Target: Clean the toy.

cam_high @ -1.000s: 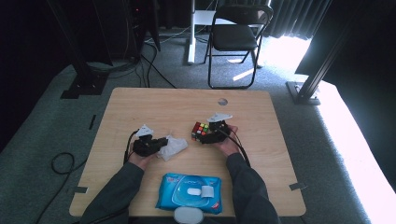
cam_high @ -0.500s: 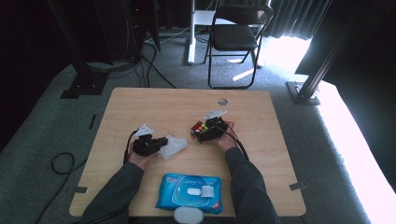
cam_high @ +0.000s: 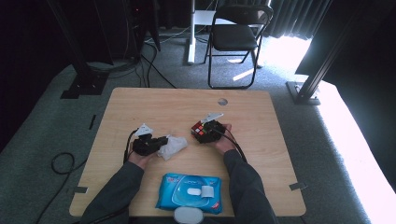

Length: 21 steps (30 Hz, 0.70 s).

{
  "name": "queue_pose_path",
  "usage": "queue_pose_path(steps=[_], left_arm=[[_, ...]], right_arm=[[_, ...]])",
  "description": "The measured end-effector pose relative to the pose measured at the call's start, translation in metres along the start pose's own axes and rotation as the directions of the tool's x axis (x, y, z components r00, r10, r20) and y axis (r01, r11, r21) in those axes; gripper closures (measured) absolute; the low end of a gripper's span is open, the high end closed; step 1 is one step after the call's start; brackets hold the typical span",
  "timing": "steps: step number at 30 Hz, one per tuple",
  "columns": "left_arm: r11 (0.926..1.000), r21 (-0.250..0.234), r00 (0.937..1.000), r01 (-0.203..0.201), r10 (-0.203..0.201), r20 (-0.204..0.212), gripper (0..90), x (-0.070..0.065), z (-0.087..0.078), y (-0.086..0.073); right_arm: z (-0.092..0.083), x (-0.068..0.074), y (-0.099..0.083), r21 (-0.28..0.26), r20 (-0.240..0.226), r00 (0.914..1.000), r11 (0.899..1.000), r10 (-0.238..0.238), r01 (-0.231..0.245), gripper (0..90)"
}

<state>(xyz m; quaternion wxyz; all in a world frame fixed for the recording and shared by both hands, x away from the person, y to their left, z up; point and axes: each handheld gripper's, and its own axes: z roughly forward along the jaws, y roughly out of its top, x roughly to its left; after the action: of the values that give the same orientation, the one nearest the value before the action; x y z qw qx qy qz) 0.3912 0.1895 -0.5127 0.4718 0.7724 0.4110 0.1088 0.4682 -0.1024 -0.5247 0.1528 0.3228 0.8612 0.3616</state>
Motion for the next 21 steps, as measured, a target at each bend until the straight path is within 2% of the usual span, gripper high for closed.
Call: queue_pose_path(steps=[2,7,11,21], left_arm=[[1.0,-0.004,1.0,0.001,-0.001,0.0,82.5,0.0,-0.001,0.002],[0.9997,-0.024,0.9999,0.01,-0.01,0.005,83.3,0.001,-0.004,0.006],[0.9993,-0.037,1.0,-0.003,0.003,0.009,84.9,-0.001,-0.007,0.012],[0.9962,-0.083,0.9997,-0.025,0.024,-0.006,87.5,-0.007,-0.011,0.031]], right_arm=[[0.001,-0.001,-0.006,-0.02,-0.007,0.9996,0.999,0.029,-0.029,33.7],[-0.001,0.003,-0.006,-0.022,0.006,0.9999,1.0,0.015,-0.015,33.8],[-0.002,0.006,-0.007,-0.032,-0.006,0.9998,0.999,0.021,-0.022,33.9],[-0.005,0.02,-0.002,-0.04,-0.055,0.9982,0.999,-0.023,0.021,33.9]])
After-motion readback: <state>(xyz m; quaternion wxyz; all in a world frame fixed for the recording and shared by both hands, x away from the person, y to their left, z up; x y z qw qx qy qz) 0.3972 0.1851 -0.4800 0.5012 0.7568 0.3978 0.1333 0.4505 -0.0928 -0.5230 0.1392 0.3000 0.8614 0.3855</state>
